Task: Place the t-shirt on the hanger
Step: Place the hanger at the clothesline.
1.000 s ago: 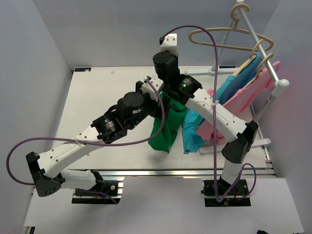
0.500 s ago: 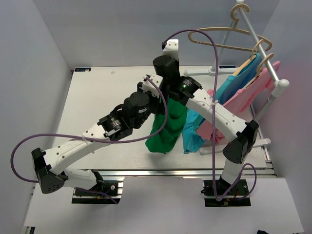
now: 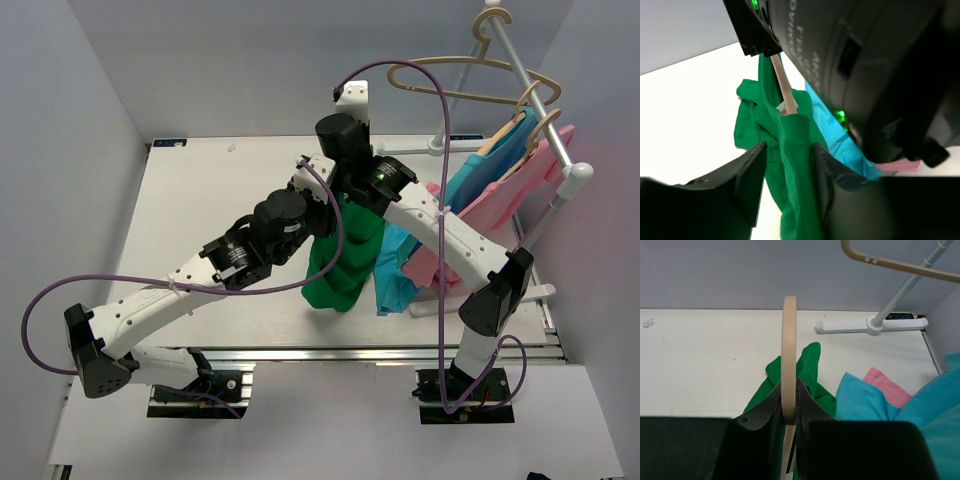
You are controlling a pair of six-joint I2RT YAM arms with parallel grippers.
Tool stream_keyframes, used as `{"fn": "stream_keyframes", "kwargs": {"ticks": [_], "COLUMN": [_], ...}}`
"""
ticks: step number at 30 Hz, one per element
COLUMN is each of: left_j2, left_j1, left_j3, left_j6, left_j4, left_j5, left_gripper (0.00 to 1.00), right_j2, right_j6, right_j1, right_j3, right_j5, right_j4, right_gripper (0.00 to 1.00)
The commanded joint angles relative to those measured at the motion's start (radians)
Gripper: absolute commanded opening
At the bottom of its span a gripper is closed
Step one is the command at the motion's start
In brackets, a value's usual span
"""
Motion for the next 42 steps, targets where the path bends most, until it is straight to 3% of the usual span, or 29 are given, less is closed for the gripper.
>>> {"fn": "stream_keyframes", "kwargs": {"ticks": [1, 6, 8, 14, 18, 19, 22, 23, 28, 33, 36, 42], "left_j2": [0.016, -0.009, -0.010, -0.095, -0.124, -0.122, -0.104, -0.095, -0.099, -0.119, -0.106, -0.017], "left_j1": [0.010, 0.010, 0.010, 0.010, 0.010, 0.010, 0.010, 0.010, 0.015, 0.067, 0.156, 0.208], "left_j3": [-0.027, -0.064, -0.062, -0.171, -0.179, -0.174, -0.168, -0.171, -0.203, -0.163, -0.073, 0.087], "left_j6": [-0.001, -0.002, -0.005, 0.027, 0.056, 0.065, 0.058, 0.058, 0.094, 0.179, 0.222, 0.295], "left_j4": [-0.088, -0.070, -0.073, 0.086, 0.140, 0.142, 0.145, 0.149, 0.222, 0.301, 0.288, 0.283], "left_j5": [0.010, -0.002, -0.016, -0.094, -0.096, -0.102, -0.106, -0.111, -0.099, 0.057, 0.234, 0.531], "left_gripper": [0.48, 0.20, 0.00, 0.00, 0.00, 0.00, 0.00, 0.00, 0.00, 0.00, 0.00, 0.00], "right_j2": [-0.074, -0.081, -0.083, -0.152, -0.238, -0.256, -0.324, -0.353, -0.454, -0.549, -0.639, -0.846], "right_j6": [0.008, 0.018, 0.018, -0.002, -0.013, -0.013, -0.001, 0.002, 0.008, -0.041, -0.091, -0.173], "right_j1": [0.009, 0.005, 0.005, 0.005, 0.005, 0.005, 0.005, 0.005, 0.005, 0.005, 0.005, 0.005], "right_j3": [0.057, 0.050, 0.050, -0.041, -0.147, -0.168, -0.246, -0.274, -0.308, -0.273, -0.265, -0.374], "right_j5": [-0.004, -0.036, -0.039, -0.166, -0.261, -0.272, -0.322, -0.350, -0.411, -0.334, -0.232, -0.027], "right_j4": [0.030, 0.025, 0.021, 0.035, 0.059, 0.071, 0.082, 0.081, 0.081, 0.091, 0.101, 0.257], "right_gripper": [0.00, 0.00, 0.00, 0.03, 0.41, 0.58, 0.84, 0.88, 0.89, 0.89, 0.89, 0.89]}}
